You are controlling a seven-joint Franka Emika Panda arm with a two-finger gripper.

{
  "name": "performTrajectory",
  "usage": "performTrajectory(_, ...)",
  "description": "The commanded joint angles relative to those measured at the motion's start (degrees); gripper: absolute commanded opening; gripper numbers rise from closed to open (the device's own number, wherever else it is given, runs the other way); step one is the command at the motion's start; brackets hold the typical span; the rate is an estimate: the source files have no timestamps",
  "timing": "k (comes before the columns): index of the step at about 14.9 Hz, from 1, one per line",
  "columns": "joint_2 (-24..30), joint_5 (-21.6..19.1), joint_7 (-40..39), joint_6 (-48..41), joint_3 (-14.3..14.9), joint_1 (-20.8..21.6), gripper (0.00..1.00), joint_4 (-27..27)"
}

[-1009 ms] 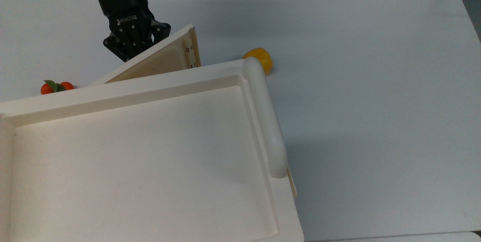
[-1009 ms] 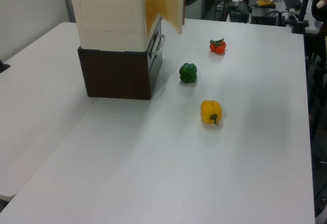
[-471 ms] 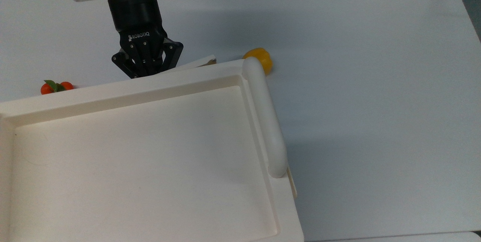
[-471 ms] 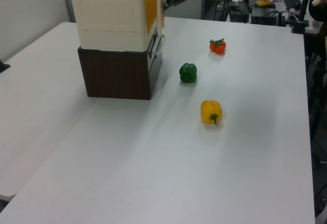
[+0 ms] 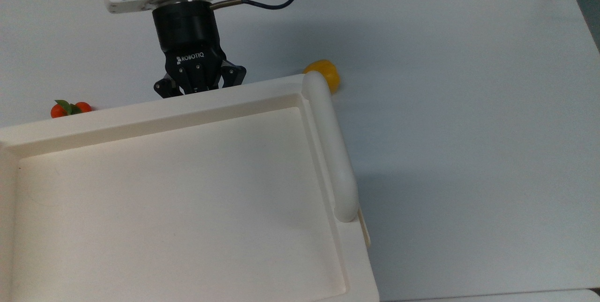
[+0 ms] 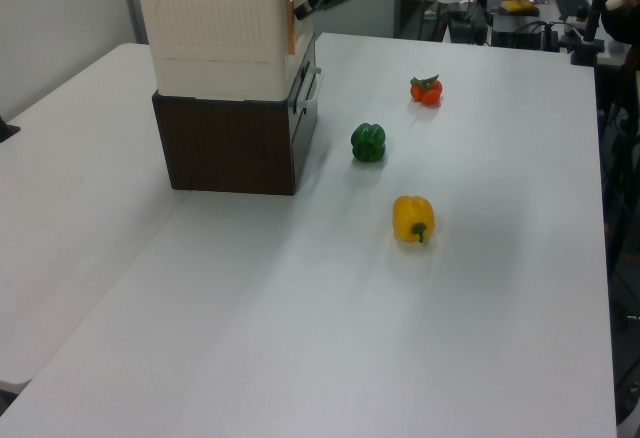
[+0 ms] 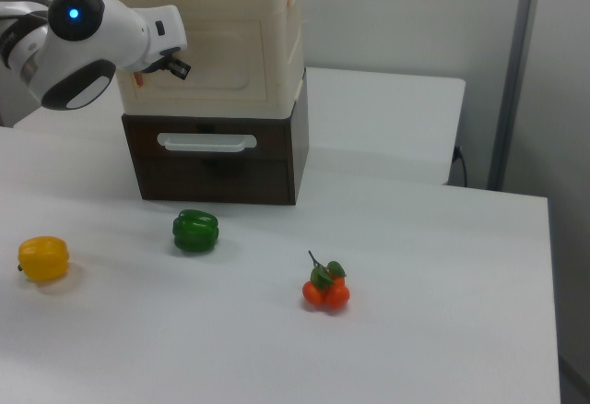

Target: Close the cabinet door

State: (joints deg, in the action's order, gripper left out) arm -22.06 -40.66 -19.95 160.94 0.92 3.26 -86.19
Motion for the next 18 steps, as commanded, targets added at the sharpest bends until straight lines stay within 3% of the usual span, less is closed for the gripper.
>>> performTrajectory(1,-2.81,-1.53,0.18,1.48,-0.75,-0.01,0.0,3.57)
performTrajectory(5,-1.51,-1.36,-0.17,0.7,-0.75,-0.53,0.0,2.52)
performTrajectory(7,1.47,-0.83,-0.52,-2.62,-0.75,-1.41,0.0,-0.72)
performTrajectory(11,8.15,0.49,-4.56,-24.65,1.35,-5.53,0.0,-3.81)
performTrajectory(13,10.53,5.47,-4.48,-37.04,4.42,-5.81,0.04,-3.9)
performTrajectory(16,13.78,18.47,-3.17,-52.52,5.58,-5.55,0.25,-3.9)
performTrajectory(17,14.92,22.16,-0.81,-57.09,5.76,-5.46,0.42,-3.9)
performTrajectory(18,16.07,25.85,2.78,-60.97,6.11,-4.94,0.72,-3.9)
